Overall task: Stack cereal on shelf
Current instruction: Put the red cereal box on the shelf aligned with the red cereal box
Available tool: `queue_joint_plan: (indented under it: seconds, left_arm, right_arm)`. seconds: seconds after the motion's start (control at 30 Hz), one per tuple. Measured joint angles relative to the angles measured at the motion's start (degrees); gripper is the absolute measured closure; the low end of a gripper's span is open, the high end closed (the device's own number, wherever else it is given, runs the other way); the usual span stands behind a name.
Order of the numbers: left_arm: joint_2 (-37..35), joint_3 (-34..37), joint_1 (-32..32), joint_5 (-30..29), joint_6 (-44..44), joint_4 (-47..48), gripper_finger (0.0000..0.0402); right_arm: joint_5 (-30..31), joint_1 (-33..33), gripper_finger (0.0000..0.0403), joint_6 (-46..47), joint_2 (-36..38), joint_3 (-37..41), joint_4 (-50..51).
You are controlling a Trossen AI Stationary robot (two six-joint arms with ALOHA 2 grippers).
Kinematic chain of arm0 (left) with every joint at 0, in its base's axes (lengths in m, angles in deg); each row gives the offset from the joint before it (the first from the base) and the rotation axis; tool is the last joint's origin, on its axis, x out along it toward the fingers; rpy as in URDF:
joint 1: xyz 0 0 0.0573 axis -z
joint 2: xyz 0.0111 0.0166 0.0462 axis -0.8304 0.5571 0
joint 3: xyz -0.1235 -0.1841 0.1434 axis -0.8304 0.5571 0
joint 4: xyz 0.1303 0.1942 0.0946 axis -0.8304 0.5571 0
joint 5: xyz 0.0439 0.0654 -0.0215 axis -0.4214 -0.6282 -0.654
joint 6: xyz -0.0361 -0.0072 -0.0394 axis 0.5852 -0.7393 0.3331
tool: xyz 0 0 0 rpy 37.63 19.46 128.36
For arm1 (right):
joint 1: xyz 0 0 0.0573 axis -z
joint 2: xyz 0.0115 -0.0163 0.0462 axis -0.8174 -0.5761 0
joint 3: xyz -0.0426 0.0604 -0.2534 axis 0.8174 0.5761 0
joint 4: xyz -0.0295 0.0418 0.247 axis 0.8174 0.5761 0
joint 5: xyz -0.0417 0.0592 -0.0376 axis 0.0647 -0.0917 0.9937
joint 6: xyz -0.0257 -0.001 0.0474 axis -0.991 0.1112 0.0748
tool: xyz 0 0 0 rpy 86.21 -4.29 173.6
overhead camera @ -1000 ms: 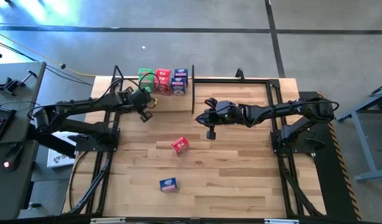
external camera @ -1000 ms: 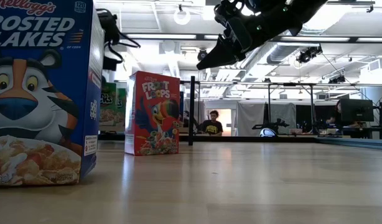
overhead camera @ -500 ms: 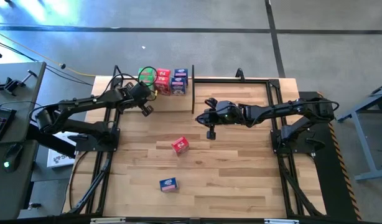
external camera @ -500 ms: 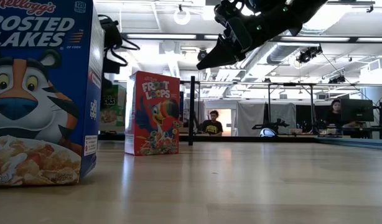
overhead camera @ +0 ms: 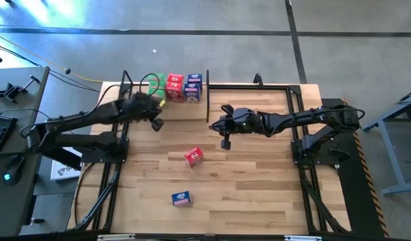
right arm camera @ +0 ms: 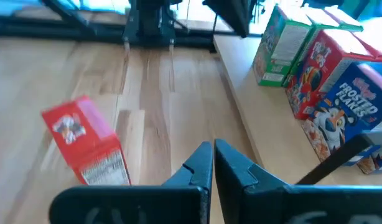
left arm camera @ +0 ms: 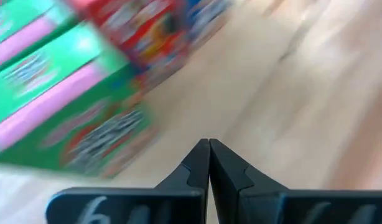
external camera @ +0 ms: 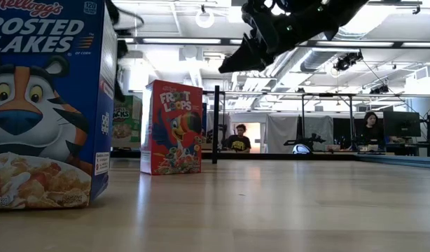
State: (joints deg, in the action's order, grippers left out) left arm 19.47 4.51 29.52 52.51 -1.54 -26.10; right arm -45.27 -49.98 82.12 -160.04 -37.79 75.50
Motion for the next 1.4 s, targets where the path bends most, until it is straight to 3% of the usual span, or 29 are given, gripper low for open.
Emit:
queue_joint_plan:
  seconds: [0.13, 0.27, 0.4, 0.57, 0.8, 0.97, 1.4]
  left_arm:
    - [-6.4, 6.6, 5.3, 4.3, 2.0, -12.8, 0.0401]
    - [-8.4, 13.1, 10.0, 10.1, 4.6, -25.3, 0.0401]
    - [-7.2, 13.9, 15.1, 13.7, 8.3, -28.9, 0.0388]
    - [-3.0, 10.0, 22.2, 13.7, 14.1, -28.5, 0.0330]
    - [7.7, -1.0, 29.9, 9.4, 19.7, -17.2, 0.0229]
    - [16.7, -10.9, 33.3, 5.6, 23.5, -6.9, 0.0179]
    - [36.2, -30.9, 36.6, 4.2, 25.6, 10.0, 0.0144]
  right_arm:
    - [-5.8, 0.0, 0.0376, 0.2, -0.4, -1.3, -0.5]
    - [-12.9, -1.0, 0.0320, 0.9, -3.2, -3.6, 0.0]
    - [-12.2, -2.7, 0.0258, 1.0, -3.9, -4.5, 2.3]
    - [-8.6, -3.9, 0.0210, 2.1, -3.3, -4.5, 2.4]
    - [-5.5, -4.2, 0.0202, 3.0, -3.3, -3.8, 2.3]
    - [-5.3, -4.2, 0.0201, 2.1, -3.3, -3.8, 3.6]
    - [-5.8, -4.2, 0.0201, 1.4, -3.3, -3.8, 5.7]
